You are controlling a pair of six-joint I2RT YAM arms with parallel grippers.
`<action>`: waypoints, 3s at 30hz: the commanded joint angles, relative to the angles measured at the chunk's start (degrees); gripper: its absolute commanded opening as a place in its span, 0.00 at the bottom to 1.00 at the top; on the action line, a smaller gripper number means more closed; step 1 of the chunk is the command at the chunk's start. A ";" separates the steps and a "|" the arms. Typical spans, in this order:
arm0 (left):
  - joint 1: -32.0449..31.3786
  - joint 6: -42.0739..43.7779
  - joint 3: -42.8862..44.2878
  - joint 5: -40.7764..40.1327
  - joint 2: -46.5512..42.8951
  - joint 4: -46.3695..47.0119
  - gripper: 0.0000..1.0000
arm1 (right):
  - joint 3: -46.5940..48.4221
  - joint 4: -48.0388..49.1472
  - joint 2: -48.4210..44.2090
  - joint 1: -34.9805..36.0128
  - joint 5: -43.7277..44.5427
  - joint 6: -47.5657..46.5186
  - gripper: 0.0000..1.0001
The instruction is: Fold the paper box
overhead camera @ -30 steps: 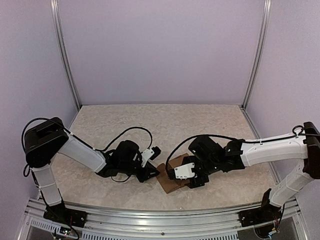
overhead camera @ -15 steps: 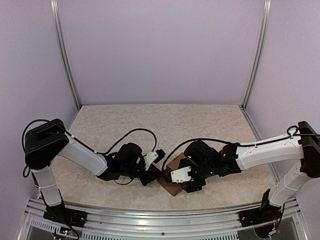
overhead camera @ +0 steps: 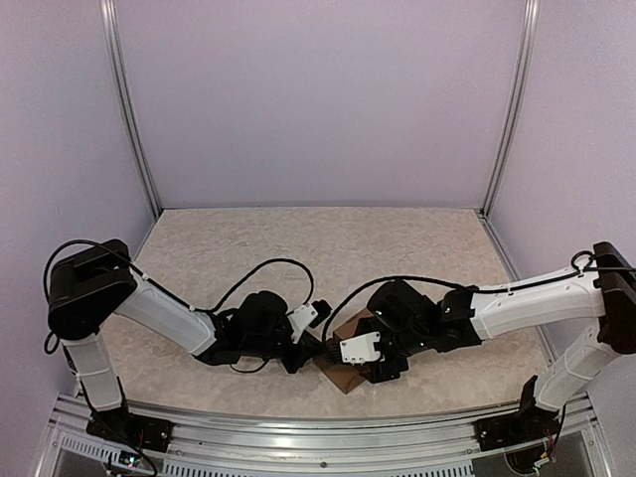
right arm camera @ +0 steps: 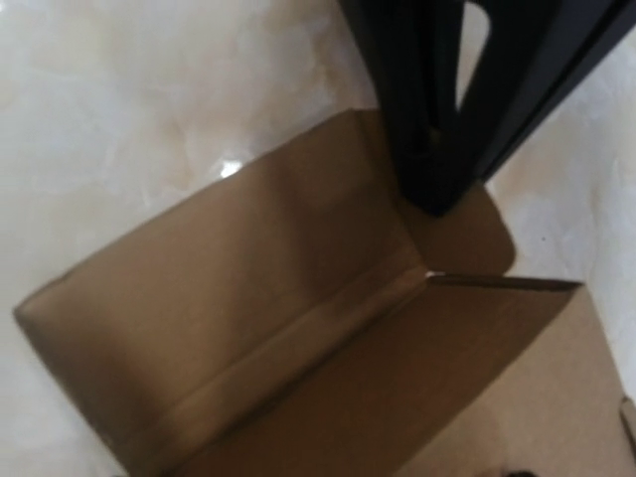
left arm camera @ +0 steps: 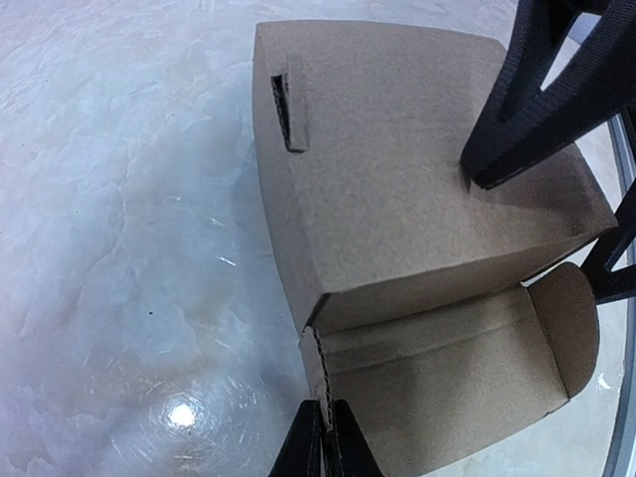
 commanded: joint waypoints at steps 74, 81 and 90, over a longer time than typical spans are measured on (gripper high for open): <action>-4.99 -4.13 9.76 -11.94 -3.96 -15.49 0.03 | -4.39 -1.31 -2.50 -1.62 -6.06 -1.17 0.89; -4.94 -6.44 13.05 -12.12 -3.83 -19.14 0.03 | -5.96 -2.74 -3.38 -1.71 -8.44 -4.18 0.92; -4.99 -5.06 13.19 -10.71 -2.32 -19.14 0.03 | -5.55 -3.90 -3.48 -2.55 -9.08 -5.34 0.93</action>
